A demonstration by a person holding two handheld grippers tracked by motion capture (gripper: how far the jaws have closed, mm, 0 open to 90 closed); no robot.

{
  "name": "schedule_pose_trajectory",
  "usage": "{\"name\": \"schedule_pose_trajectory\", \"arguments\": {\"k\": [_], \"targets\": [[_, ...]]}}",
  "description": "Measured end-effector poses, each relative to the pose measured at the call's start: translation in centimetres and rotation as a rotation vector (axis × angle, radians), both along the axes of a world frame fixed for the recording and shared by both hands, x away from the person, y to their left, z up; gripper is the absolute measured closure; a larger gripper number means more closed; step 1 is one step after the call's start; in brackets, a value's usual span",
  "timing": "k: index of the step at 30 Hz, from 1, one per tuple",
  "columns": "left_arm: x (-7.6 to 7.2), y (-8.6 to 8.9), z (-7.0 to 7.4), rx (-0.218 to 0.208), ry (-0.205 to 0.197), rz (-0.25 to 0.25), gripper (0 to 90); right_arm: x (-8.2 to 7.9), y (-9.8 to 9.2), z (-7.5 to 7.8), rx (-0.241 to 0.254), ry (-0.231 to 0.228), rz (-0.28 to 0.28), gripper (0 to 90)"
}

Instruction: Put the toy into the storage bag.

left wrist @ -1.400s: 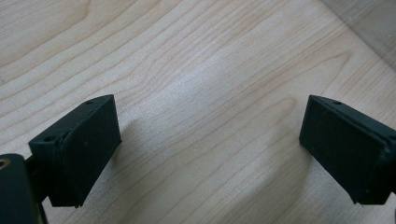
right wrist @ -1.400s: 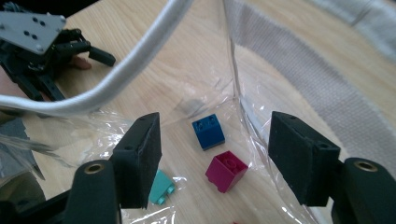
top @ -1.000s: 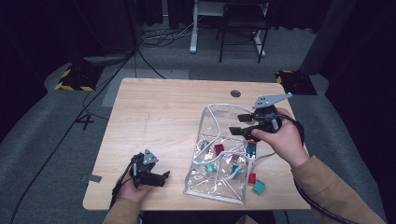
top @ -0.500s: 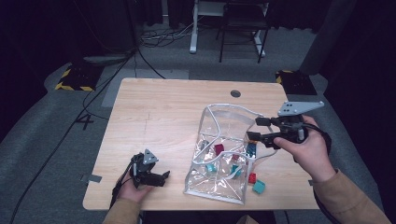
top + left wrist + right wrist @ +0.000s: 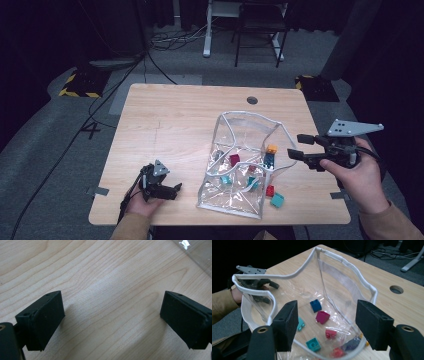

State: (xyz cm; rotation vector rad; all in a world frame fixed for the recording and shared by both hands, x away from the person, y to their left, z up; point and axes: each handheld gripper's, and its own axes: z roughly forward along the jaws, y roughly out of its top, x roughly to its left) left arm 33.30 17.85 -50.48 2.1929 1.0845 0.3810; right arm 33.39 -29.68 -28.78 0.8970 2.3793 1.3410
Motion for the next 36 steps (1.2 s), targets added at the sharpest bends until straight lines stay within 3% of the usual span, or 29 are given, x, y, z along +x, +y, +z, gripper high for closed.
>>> {"name": "schedule_pose_trajectory", "arguments": {"k": [6,16,29,36], "targets": [[0.0,0.0,0.0,0.001,-0.002,-0.002,5.5,-1.2,-2.0,-0.3,0.031,-0.008,-0.036,35.6],[0.0,0.0,0.0,0.002,-0.002,-0.001,5.5,-2.5,-3.9,-1.6,0.029,-0.004,-0.083,35.5],[0.0,0.0,0.0,0.002,-0.002,-0.001,5.5,-3.6,-4.6,-5.9,-0.007,0.01,-0.132,35.5],[0.0,0.0,0.0,0.002,-0.002,-0.001,5.5,-4.1,-4.1,-8.6,-0.019,0.047,-0.125,35.5]]}}
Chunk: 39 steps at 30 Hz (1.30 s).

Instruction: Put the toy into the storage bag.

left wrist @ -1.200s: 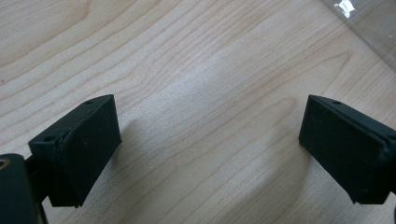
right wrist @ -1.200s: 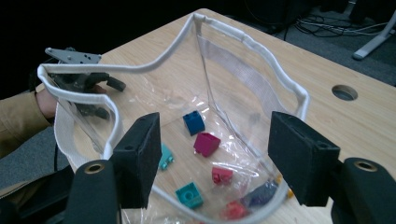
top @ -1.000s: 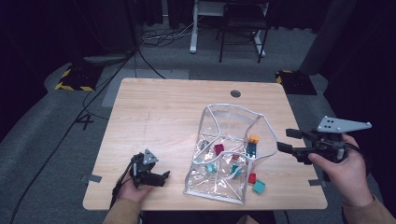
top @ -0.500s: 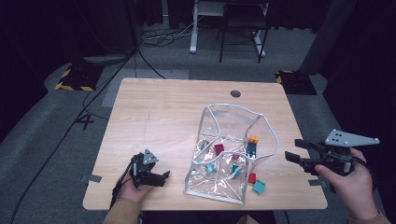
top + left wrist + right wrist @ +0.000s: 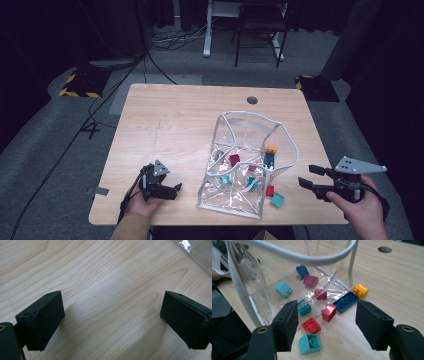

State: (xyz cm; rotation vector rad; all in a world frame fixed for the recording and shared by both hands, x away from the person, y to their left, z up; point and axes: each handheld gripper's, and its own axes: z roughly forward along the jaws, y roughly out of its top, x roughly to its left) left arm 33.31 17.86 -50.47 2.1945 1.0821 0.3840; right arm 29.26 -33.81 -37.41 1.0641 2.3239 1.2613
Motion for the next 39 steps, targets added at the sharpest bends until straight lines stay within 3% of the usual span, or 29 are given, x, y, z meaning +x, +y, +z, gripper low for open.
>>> {"name": "schedule_pose_trajectory", "arguments": {"k": [10,23,29,39], "targets": [[0.0,0.0,0.0,0.0,0.0,0.0,5.5,-0.1,1.3,-3.6,-0.016,0.028,0.024,35.5],[0.0,0.0,0.0,0.0,0.0,0.0,5.5,0.6,2.7,-8.6,-0.066,0.098,0.046,34.0],[0.0,0.0,0.0,0.0,0.0,0.0,5.5,0.6,3.2,-10.4,-0.083,0.124,0.066,33.1],[0.0,0.0,0.0,0.0,0.0,0.0,5.5,0.4,4.0,-11.9,-0.097,0.111,0.084,34.1]]}}
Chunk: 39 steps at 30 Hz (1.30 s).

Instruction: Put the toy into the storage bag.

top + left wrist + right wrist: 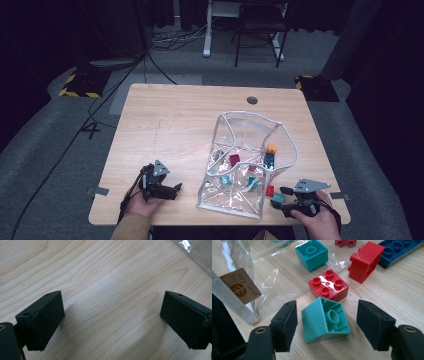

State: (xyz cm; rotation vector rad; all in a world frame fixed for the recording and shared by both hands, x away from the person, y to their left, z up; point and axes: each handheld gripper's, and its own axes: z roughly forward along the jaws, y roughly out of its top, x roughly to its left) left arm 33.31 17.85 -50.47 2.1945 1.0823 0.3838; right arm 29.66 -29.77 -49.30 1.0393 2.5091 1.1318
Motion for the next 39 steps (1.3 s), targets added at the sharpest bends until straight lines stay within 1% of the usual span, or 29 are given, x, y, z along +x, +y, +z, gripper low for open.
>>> {"name": "schedule_pose_trajectory", "arguments": {"k": [4,6,8,10,12,18,24,31,33,35,39], "targets": [[0.0,0.0,0.0,-0.001,0.0,0.0,5.5,-0.1,0.2,-0.4,-0.021,-0.013,0.019,35.3],[0.0,0.0,0.0,0.0,0.0,0.0,5.5,-0.2,0.4,-0.4,-0.039,-0.033,0.032,36.4],[0.0,0.0,0.0,0.0,0.0,0.0,5.5,-0.3,0.4,-0.4,-0.054,-0.05,0.042,40.4],[0.0,0.0,0.0,0.0,0.0,0.0,5.5,-0.3,0.3,-0.4,-0.068,-0.067,0.047,46.7],[0.0,0.0,0.0,0.0,0.0,0.0,5.5,-0.3,0.2,-0.4,-0.069,-0.066,0.046,47.4],[0.0,0.0,0.0,0.0,0.0,0.0,5.5,-0.2,0.0,-0.3,-0.052,-0.05,0.029,49.0],[0.0,0.0,0.0,0.0,0.0,-0.001,5.5,-0.3,-0.1,-0.1,-0.052,-0.052,0.024,49.0],[0.0,0.0,0.0,0.0,0.0,0.0,5.5,-0.1,-0.7,1.5,-0.044,-0.066,0.011,49.0],[0.0,0.0,0.0,0.0,0.0,0.0,5.5,-0.1,-0.7,1.6,-0.039,-0.068,0.009,49.0],[0.0,0.0,0.0,0.0,0.0,0.0,5.5,-0.2,-1.0,2.2,-0.021,-0.063,0.003,49.0],[0.0,0.0,0.0,0.0,0.0,0.0,5.5,-0.2,-1.5,3.0,-0.004,-0.062,-0.014,49.0]]}}
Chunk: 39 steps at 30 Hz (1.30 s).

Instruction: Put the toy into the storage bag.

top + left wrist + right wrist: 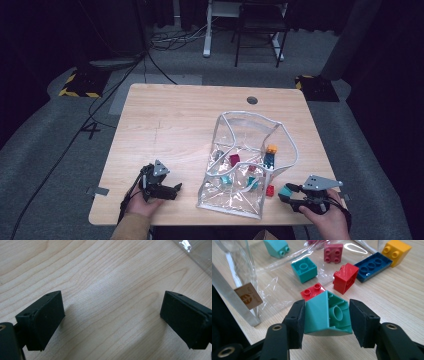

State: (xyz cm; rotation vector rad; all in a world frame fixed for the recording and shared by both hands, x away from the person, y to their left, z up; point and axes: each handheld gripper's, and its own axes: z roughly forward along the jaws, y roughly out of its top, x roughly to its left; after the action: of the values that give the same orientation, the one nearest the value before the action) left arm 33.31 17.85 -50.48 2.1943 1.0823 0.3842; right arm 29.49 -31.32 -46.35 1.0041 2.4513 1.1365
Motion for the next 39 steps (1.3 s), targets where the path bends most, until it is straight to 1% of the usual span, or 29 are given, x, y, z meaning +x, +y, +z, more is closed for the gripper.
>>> {"name": "schedule_pose_trajectory", "arguments": {"k": [3,4,5,7,8,9,12,15,18,22,25,26,27,28,34,37,38,39], "targets": [[0.0,0.0,0.0,0.0,0.0,0.0,5.5,0.1,-0.4,0.7,0.025,0.001,-0.01,49.0],[0.0,0.0,0.0,0.0,0.0,0.0,5.5,0.1,-0.4,0.7,0.025,0.001,-0.01,49.0],[0.0,0.0,0.0,0.0,0.0,0.0,5.5,0.2,-0.7,1.3,0.034,0.0,-0.014,49.0],[0.0,0.0,0.0,0.0,0.0,0.0,5.5,0.3,-0.9,2.0,0.03,-0.004,-0.014,49.0],[0.0,0.0,0.0,0.0,0.0,0.0,5.5,0.3,-0.9,2.0,0.03,-0.004,-0.014,49.0],[0.0,0.0,0.0,0.0,0.0,0.001,5.5,0.5,-1.2,2.8,0.027,-0.015,-0.019,49.0],[0.0,0.0,0.0,0.0,0.0,0.0,5.5,0.7,-1.6,3.8,0.036,-0.029,-0.029,49.0],[0.0,0.0,0.0,0.0,0.0,0.0,5.5,0.8,-2.1,4.7,0.066,-0.041,-0.047,49.0],[0.0,0.0,0.0,0.0,0.0,0.0,5.5,0.9,-2.6,5.7,0.095,-0.067,-0.066,48.9],[0.0,0.0,0.0,0.0,0.0,0.0,5.5,1.2,-3.0,7.1,0.103,-0.093,-0.074,48.9],[0.0,0.0,0.0,0.0,0.0,0.0,5.5,1.4,-3.3,8.3,0.12,-0.109,-0.091,49.0],[0.0,0.0,0.0,0.0,0.0,0.0,5.5,1.4,-3.3,8.3,0.12,-0.109,-0.091,49.0],[0.0,0.0,0.0,-0.001,0.0,0.0,5.5,1.6,-3.4,9.1,0.128,-0.121,-0.099,49.0],[0.0,0.0,0.0,0.0,0.0,0.0,5.5,1.7,-3.5,9.5,0.13,-0.124,-0.101,49.0],[0.0,0.0,0.0,0.001,0.0,-0.001,5.5,2.2,-3.6,11.6,0.149,-0.14,-0.101,49.0],[0.0,0.0,0.0,0.001,0.0,0.0,5.5,2.4,-3.4,12.7,0.156,-0.157,-0.097,49.0],[0.0,0.0,0.0,0.001,0.0,0.0,5.5,2.4,-3.4,12.7,0.156,-0.157,-0.097,49.0],[0.0,0.0,0.0,0.001,0.0,0.0,5.5,2.4,-3.3,13.4,0.157,-0.169,-0.092,49.0]]}}
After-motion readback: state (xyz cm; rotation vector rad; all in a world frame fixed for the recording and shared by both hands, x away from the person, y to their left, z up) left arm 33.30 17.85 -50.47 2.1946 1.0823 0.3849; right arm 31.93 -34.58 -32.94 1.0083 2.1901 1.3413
